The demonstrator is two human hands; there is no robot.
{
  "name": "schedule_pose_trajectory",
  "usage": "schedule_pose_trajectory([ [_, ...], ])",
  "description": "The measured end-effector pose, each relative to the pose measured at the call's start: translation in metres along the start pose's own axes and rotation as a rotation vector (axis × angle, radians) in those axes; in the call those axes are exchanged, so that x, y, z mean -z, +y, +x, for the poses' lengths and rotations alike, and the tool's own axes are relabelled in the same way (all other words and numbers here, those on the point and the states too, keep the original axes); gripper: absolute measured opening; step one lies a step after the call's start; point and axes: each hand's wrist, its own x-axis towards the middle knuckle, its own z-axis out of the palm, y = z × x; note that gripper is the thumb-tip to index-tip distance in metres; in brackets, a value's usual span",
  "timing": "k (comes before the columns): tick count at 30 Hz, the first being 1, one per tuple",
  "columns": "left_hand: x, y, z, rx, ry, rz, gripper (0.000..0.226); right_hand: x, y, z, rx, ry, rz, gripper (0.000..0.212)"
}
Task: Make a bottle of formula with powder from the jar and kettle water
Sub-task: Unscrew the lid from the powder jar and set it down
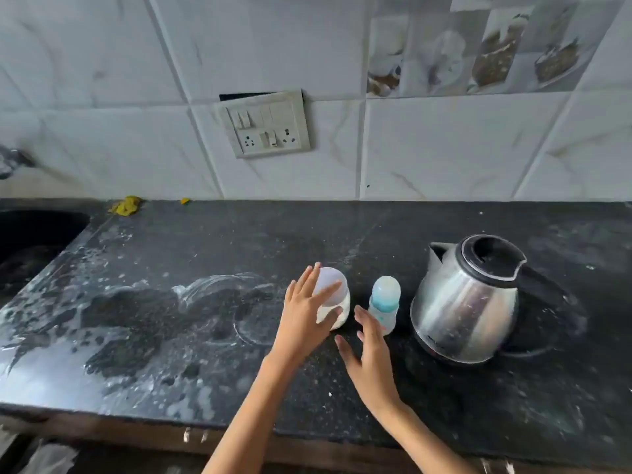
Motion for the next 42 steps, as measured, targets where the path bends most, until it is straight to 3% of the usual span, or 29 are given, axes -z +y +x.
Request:
schedule_pose_trajectory([
  [4,0.018,-0.018,0.037,-0.088,-0.313,0.101,0.061,-0.018,-0.001,0.008,-0.109,-0.007,-0.002,0.072],
  [10,0.040,-0.036,0.054,-0.188,-0.462,0.020,0.065,-0.038,-0.013,0.019,-0.201,0.016,0.075,0.099],
  [14,0.041,-0.048,0.058,-0.297,-0.617,-0.016,0.060,-0.040,-0.017,0.030,-0.268,-0.001,0.185,0.099],
  [18,0.037,-0.051,0.055,-0.387,-0.505,-0.104,0.053,-0.040,-0.019,0.034,-0.235,0.073,0.193,0.080],
  [27,0.020,-0.049,0.033,-0.323,-0.374,0.013,0.054,-0.045,-0.016,0.032,-0.203,0.102,0.113,0.080],
  [32,0.023,-0.049,0.045,-0.563,-0.348,0.289,0.078,-0.040,-0.015,0.034,-0.221,0.060,0.105,0.084],
  [36,0.022,-0.050,0.062,-0.916,-0.259,0.639,0.070,-0.036,-0.013,0.037,-0.219,0.049,0.072,0.082],
  [39,0.016,-0.050,0.063,-0.977,-0.235,0.741,0.070,-0.037,-0.009,0.036,-0.231,0.061,0.065,0.087],
  [42,0.010,-0.050,0.060,-0.931,-0.203,0.705,0.068,-0.035,-0.007,0.037,-0.211,0.063,0.059,0.083],
])
